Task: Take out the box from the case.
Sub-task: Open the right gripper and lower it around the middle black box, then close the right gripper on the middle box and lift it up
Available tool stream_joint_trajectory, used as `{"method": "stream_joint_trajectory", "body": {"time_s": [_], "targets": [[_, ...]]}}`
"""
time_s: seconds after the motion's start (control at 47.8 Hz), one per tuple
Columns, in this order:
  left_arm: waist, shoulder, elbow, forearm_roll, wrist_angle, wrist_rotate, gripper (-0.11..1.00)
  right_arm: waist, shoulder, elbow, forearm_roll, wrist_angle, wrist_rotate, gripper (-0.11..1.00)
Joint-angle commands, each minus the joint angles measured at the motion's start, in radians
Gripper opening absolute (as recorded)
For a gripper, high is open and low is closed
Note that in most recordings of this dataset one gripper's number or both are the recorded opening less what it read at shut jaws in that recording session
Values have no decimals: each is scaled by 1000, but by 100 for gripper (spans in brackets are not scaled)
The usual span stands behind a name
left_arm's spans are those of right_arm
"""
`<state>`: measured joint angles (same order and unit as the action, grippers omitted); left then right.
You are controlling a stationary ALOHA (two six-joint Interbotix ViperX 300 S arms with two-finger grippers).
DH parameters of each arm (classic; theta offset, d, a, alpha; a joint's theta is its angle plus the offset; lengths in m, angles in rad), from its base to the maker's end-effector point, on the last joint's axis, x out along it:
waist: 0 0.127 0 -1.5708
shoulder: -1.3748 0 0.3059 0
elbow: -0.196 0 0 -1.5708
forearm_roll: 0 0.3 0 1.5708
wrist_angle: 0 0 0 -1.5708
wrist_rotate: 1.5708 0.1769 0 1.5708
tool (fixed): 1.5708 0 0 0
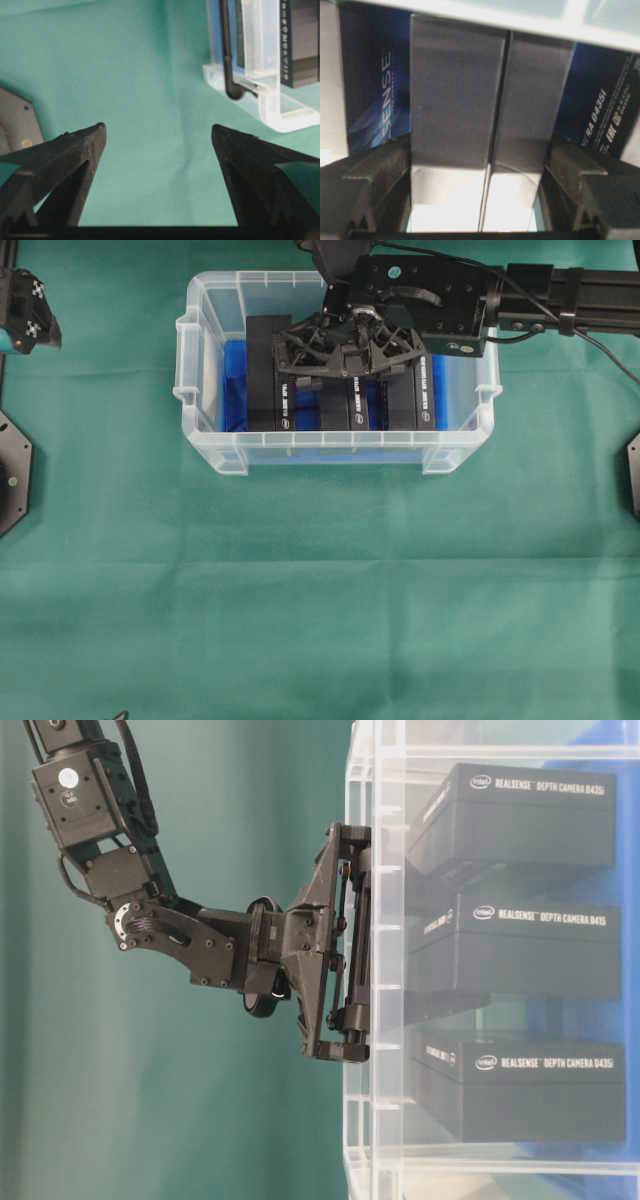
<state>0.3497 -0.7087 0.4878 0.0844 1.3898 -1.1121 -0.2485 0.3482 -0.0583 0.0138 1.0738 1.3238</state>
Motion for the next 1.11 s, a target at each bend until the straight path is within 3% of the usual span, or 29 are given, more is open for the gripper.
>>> {"method": "stream_joint_trajectory", "body": {"time_s": [0.0,0.23,1.089], "targets": [[-2,-2,-12,0,-3,0,91,5,-17,-23,5,-2,2,68],[-2,-2,-12,0,-3,-2,91,5,-34,-43,3,35,2,68],[-2,-2,-12,0,-3,-3,91,-8,-117,-301,-8,325,-8,68]]}}
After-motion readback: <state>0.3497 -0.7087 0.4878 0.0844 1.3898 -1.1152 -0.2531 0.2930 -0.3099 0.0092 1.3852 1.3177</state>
